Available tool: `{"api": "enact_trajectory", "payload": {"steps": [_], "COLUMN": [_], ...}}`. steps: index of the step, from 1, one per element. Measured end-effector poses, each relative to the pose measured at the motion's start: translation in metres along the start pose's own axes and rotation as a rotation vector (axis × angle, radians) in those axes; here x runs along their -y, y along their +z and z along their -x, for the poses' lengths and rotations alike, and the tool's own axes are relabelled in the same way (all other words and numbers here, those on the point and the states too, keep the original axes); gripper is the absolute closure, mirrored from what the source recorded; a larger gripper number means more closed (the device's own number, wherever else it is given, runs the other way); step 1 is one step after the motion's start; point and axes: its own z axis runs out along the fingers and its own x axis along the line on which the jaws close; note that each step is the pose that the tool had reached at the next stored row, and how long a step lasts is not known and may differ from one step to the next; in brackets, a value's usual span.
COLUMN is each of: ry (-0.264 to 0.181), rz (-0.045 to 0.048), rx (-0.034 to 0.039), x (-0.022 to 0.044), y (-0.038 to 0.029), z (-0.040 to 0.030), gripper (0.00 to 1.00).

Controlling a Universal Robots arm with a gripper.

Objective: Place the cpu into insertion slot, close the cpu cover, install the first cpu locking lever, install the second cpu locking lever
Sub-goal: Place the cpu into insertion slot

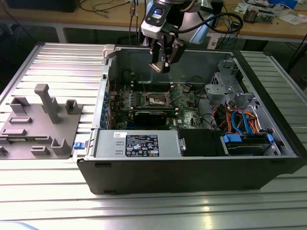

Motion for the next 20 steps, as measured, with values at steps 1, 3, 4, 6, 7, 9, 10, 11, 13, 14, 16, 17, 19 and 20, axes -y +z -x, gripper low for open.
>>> {"api": "enact_trajectory", "payload": {"steps": [1,3,4,6,7,9,10,11,13,14,16,17,19,20], "ry": [0.001,0.005,0.014,0.031,0.035,0.04,0.042,0.044,0.047,0.048,0.051,0.053,0.057,0.058], "rz": [0.0,0.0,-0.0001,-0.0003,-0.0003,-0.0004,-0.0004,-0.0005,-0.0005,-0.0005,-0.0005,-0.0006,-0.0006,-0.0006], "rx": [-0.0001,-0.0003,-0.0009,-0.0018,-0.002,-0.0023,-0.0024,-0.0025,-0.0027,-0.0028,-0.0029,-0.003,-0.0032,-0.0034], "x": [0.0,0.0,0.0,0.0,0.0,0.0,0.0,0.0,0.0,0.0,0.0,0.0,0.0,0.0], "y": [0.0,0.0,0.0,0.0,0.0,0.0,0.0001,0.0,0.0,0.0001,0.0001,0.0001,0.0001,0.0001], "z": [0.0,0.0,0.0,0.0,0.0,0.0,0.0,0.0,0.0,0.0,0.0,0.0,0.0,0.0], "gripper": [0.46,0.46,0.46,0.46,0.46,0.46,0.46,0.46,0.46,0.46,0.46,0.46,0.46,0.46]}}
